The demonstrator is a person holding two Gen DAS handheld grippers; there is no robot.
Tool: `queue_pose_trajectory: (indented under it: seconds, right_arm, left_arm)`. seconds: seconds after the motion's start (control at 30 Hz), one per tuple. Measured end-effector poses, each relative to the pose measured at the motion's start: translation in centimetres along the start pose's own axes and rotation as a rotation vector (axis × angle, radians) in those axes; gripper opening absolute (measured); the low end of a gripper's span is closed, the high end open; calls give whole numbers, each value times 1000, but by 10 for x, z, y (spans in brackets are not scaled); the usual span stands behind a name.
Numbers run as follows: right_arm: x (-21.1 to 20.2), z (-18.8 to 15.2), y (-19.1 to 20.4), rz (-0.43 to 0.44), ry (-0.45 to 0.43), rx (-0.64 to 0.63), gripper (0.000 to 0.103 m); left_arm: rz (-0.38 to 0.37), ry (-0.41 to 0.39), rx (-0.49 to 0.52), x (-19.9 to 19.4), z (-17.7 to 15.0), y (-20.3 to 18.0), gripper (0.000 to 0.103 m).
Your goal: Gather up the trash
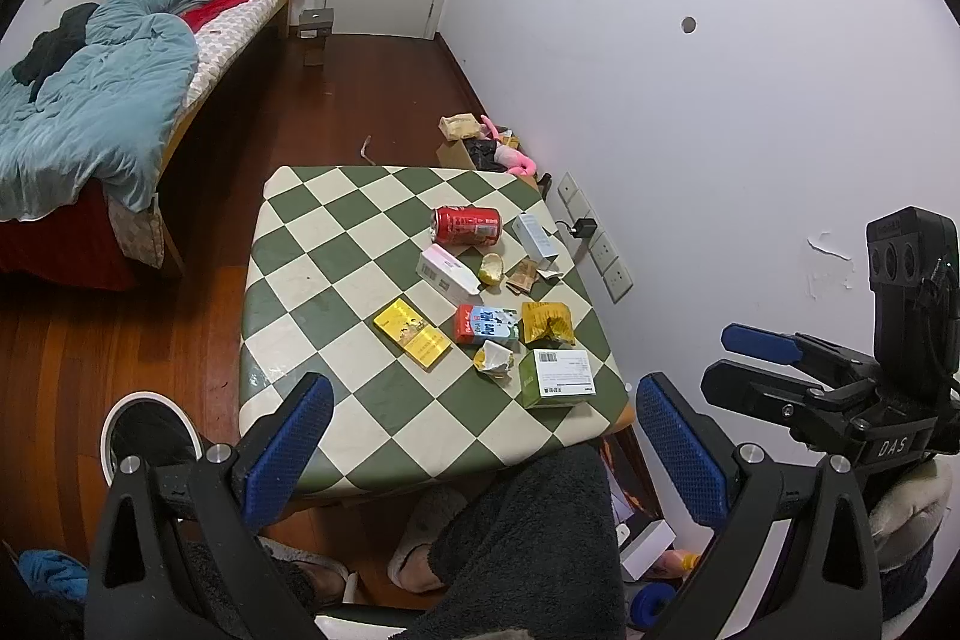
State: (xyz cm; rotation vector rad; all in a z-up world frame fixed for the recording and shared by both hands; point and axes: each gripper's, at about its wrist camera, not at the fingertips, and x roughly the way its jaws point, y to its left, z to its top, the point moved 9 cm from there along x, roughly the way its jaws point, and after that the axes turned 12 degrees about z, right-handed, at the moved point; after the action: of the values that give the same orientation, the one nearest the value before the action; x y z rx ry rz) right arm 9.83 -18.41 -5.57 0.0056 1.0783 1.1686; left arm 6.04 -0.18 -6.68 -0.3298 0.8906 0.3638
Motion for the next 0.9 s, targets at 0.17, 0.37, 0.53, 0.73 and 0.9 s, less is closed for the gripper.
queue_pose_trajectory:
  seconds: [0.17,0.37,0.53,0.73,0.9]
  right_arm:
    - [2,1,-2,5,1,3,103]
    - [1,2,1,3,0,4,103]
    - [2,2,1,3,1,3,103]
    - [2,2,2,1,-1,3,103]
    - [3,2,2,3,0,5,103]
  left_arm:
    - [0,4,-8,-1,1,4,103]
    - [4,-1,-15,-4,0,6,103]
    - [8,-6,-15,-3,0,8,103]
    - [7,-7,-21,-2,-1,11,103]
    - [6,-9,-22,-2,0,12,103]
